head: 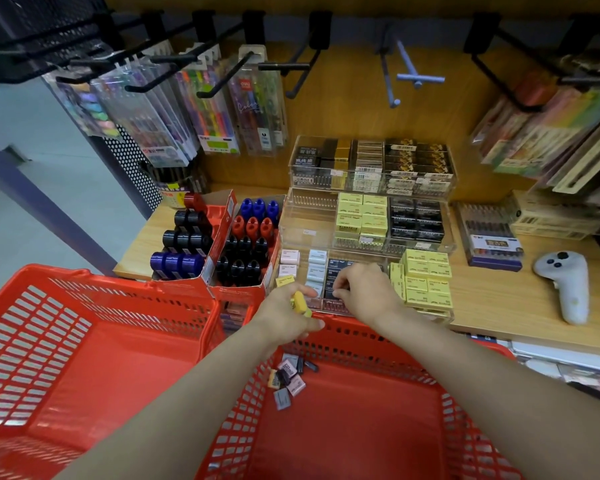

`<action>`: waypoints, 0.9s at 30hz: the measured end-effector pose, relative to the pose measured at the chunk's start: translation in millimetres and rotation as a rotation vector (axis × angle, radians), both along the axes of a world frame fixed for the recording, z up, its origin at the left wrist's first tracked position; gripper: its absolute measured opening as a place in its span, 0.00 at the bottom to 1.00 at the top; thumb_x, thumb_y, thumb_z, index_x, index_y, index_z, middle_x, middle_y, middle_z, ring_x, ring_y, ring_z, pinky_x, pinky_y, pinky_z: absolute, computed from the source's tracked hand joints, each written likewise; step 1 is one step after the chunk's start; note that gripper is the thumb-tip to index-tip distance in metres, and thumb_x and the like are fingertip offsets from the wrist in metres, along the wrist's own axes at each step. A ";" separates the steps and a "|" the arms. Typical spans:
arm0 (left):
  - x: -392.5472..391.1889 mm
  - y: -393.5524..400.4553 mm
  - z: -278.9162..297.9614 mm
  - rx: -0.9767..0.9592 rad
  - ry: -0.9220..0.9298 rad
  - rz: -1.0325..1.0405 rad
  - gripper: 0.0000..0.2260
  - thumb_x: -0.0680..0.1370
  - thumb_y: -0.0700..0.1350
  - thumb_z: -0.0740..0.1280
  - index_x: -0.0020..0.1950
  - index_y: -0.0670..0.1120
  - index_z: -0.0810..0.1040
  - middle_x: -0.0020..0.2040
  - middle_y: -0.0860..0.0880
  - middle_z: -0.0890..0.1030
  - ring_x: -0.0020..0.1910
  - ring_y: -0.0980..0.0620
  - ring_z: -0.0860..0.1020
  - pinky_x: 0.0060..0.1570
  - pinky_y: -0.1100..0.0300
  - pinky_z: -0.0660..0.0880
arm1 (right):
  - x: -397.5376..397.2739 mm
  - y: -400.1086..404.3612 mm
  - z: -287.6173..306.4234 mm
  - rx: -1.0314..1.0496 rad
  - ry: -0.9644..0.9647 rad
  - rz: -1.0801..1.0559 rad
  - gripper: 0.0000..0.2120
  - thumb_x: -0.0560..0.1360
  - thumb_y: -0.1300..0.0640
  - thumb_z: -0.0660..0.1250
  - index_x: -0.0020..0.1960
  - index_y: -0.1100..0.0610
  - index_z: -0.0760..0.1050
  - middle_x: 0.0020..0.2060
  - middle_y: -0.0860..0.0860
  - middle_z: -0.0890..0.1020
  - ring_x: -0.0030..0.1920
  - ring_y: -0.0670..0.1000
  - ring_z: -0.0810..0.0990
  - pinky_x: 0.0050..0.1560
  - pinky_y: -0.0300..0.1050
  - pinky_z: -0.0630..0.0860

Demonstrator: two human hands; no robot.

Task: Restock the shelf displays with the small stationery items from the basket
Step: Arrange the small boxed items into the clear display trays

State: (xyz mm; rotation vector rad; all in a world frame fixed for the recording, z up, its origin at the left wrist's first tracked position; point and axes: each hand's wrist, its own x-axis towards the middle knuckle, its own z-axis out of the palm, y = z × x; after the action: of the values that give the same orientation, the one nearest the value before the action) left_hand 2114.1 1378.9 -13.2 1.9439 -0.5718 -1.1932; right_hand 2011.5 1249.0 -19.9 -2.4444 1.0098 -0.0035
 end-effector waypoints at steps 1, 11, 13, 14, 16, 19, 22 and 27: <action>0.1 0.0 -0.6 0.002 0.005 0.001 0.20 0.71 0.35 0.76 0.58 0.50 0.77 0.45 0.45 0.77 0.33 0.51 0.77 0.33 0.63 0.75 | -0.3 1.1 -0.7 -0.012 0.001 0.011 0.07 0.78 0.57 0.69 0.53 0.55 0.83 0.51 0.52 0.84 0.52 0.52 0.82 0.54 0.44 0.77; -0.3 -3.2 -5.0 0.010 0.042 0.057 0.18 0.71 0.32 0.75 0.53 0.51 0.78 0.44 0.44 0.78 0.28 0.53 0.76 0.29 0.64 0.74 | 11.4 -0.6 -1.0 0.060 0.048 -0.112 0.06 0.76 0.63 0.70 0.47 0.56 0.85 0.47 0.54 0.85 0.47 0.53 0.84 0.47 0.42 0.80; -0.6 -4.1 -6.4 0.009 0.044 0.071 0.18 0.71 0.32 0.75 0.53 0.50 0.78 0.42 0.45 0.77 0.26 0.54 0.75 0.29 0.64 0.74 | 15.0 0.3 -2.3 0.047 0.070 -0.121 0.06 0.75 0.65 0.69 0.47 0.57 0.84 0.47 0.55 0.85 0.49 0.54 0.84 0.48 0.45 0.81; -1.2 -4.9 -7.3 0.008 0.049 0.079 0.17 0.71 0.31 0.75 0.52 0.50 0.78 0.41 0.45 0.77 0.26 0.54 0.75 0.30 0.63 0.75 | 15.4 0.2 -2.5 0.043 0.073 -0.126 0.06 0.75 0.65 0.69 0.47 0.57 0.84 0.48 0.55 0.84 0.49 0.55 0.84 0.49 0.45 0.81; -1.9 -6.1 -7.4 0.012 0.057 0.092 0.17 0.71 0.32 0.75 0.52 0.49 0.78 0.40 0.45 0.77 0.26 0.54 0.75 0.30 0.62 0.75 | 14.7 2.5 -3.8 0.028 0.068 -0.125 0.07 0.75 0.65 0.69 0.48 0.57 0.83 0.48 0.55 0.84 0.50 0.55 0.83 0.49 0.46 0.80; -2.2 -6.7 -7.9 0.012 0.071 0.109 0.18 0.70 0.32 0.75 0.54 0.49 0.78 0.40 0.45 0.78 0.27 0.53 0.76 0.30 0.63 0.76 | 11.2 9.9 -6.0 -0.060 0.005 -0.107 0.08 0.75 0.64 0.69 0.54 0.59 0.78 0.50 0.57 0.81 0.51 0.59 0.82 0.48 0.49 0.78; -5.1 -6.3 -5.9 -0.023 0.143 0.096 0.22 0.70 0.28 0.71 0.58 0.49 0.76 0.41 0.45 0.77 0.34 0.51 0.77 0.39 0.60 0.77 | 4.4 9.0 -1.0 -0.026 -0.042 -0.096 0.17 0.73 0.70 0.67 0.59 0.58 0.70 0.52 0.58 0.80 0.50 0.60 0.80 0.48 0.51 0.78; -12.0 3.1 18.9 -0.146 0.285 0.103 0.26 0.72 0.22 0.65 0.59 0.51 0.75 0.56 0.41 0.78 0.50 0.46 0.81 0.54 0.57 0.79 | -20.5 11.1 37.1 0.028 -0.115 0.083 0.19 0.74 0.72 0.60 0.60 0.55 0.75 0.53 0.56 0.81 0.50 0.56 0.82 0.52 0.52 0.79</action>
State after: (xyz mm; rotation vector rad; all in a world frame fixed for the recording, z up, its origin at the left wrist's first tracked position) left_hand 2102.0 1382.0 5.8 1.6257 -0.3928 -1.2962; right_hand 1991.0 1260.0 17.2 -2.4281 0.8527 -0.1002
